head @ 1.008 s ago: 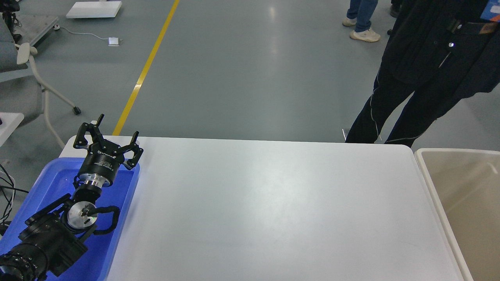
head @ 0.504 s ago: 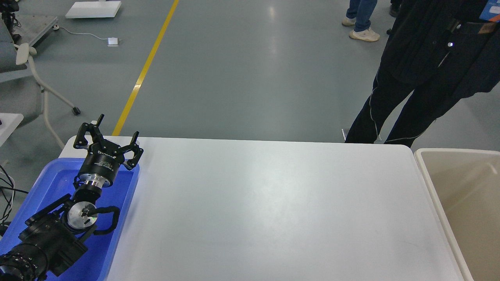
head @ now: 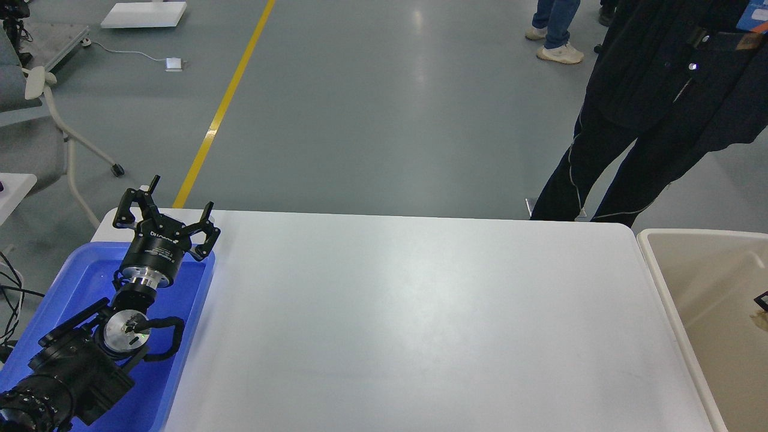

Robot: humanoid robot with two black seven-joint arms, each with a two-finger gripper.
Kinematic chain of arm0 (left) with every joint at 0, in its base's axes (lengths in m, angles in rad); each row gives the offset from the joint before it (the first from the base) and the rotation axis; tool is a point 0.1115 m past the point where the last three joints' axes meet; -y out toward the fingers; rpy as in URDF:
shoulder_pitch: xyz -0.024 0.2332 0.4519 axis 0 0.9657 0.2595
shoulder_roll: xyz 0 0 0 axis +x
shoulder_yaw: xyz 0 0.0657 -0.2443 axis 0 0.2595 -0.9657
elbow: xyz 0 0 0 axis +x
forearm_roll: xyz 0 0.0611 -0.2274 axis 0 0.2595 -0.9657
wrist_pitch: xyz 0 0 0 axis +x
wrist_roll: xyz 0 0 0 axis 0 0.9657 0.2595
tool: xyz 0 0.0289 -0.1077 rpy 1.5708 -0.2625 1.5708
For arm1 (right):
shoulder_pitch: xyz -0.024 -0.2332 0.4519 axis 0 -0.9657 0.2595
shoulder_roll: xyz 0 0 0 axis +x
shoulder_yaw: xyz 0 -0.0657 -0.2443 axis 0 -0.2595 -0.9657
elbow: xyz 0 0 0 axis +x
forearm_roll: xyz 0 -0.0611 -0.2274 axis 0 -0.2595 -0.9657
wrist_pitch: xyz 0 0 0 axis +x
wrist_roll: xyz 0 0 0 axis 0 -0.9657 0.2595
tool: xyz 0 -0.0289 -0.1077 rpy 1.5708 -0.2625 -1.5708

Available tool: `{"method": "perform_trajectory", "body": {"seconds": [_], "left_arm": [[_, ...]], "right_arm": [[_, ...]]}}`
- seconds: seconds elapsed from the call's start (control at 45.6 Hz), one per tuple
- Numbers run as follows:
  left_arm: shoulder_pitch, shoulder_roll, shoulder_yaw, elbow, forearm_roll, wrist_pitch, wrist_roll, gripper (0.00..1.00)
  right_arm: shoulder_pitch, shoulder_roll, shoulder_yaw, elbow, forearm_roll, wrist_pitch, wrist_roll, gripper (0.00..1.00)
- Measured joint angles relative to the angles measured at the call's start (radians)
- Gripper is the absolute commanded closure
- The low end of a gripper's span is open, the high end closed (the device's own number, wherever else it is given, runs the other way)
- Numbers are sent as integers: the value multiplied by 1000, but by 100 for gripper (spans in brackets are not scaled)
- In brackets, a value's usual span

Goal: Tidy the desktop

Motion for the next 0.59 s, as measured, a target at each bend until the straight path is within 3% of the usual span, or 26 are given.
{"method": "perform_trajectory", "body": {"seconds": [0.088,0.592], "left_arm": [[0,0,0,0,0,0,0,0],[0,0,0,0,0,1,0,0]], "right_arm": [[0,2,2,0,0,-1,0,2],[101,-30,47,5,46,8,-1,1]]}}
